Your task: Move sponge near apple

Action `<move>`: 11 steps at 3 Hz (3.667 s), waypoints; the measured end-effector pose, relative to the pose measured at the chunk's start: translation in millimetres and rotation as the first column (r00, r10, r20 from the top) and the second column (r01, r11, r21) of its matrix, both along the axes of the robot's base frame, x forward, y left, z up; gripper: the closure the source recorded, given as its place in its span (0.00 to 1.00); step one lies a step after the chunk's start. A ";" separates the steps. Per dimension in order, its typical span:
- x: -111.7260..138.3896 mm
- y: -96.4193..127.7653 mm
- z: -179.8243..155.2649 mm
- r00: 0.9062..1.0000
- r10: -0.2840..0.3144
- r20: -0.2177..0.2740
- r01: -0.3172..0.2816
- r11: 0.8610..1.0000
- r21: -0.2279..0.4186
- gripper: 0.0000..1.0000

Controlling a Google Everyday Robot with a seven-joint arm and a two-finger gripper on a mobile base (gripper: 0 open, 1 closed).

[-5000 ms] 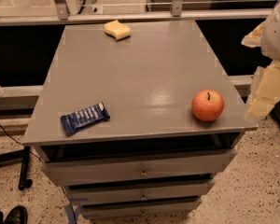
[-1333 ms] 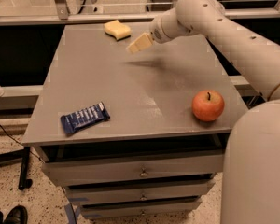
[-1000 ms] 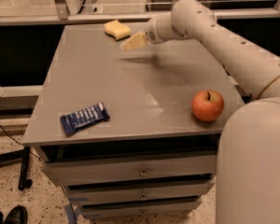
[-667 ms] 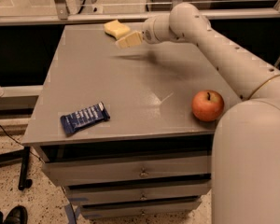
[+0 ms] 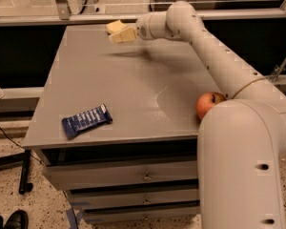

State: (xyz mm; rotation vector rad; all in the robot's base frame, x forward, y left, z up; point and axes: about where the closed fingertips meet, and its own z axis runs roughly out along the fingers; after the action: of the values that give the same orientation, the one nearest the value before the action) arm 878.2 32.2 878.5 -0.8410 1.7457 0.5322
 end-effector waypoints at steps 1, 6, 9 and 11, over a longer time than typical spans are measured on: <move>3.0 12.4 5.0 1.000 0.029 0.000 -0.029 0.998 -0.062 0.00; 5.4 18.4 -20.6 0.995 0.076 -0.072 -0.094 0.949 -0.302 0.00; 5.8 25.9 -32.5 0.988 0.115 -0.103 -0.142 0.937 -0.318 0.62; 4.2 13.1 -25.6 0.991 0.103 -0.088 -0.127 0.936 -0.330 1.00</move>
Offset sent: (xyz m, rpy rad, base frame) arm 0.0030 0.0119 0.0108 -0.3289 0.0018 0.0658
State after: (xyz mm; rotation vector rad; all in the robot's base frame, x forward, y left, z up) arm 882.4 45.4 852.9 -1.1820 1.8894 0.3470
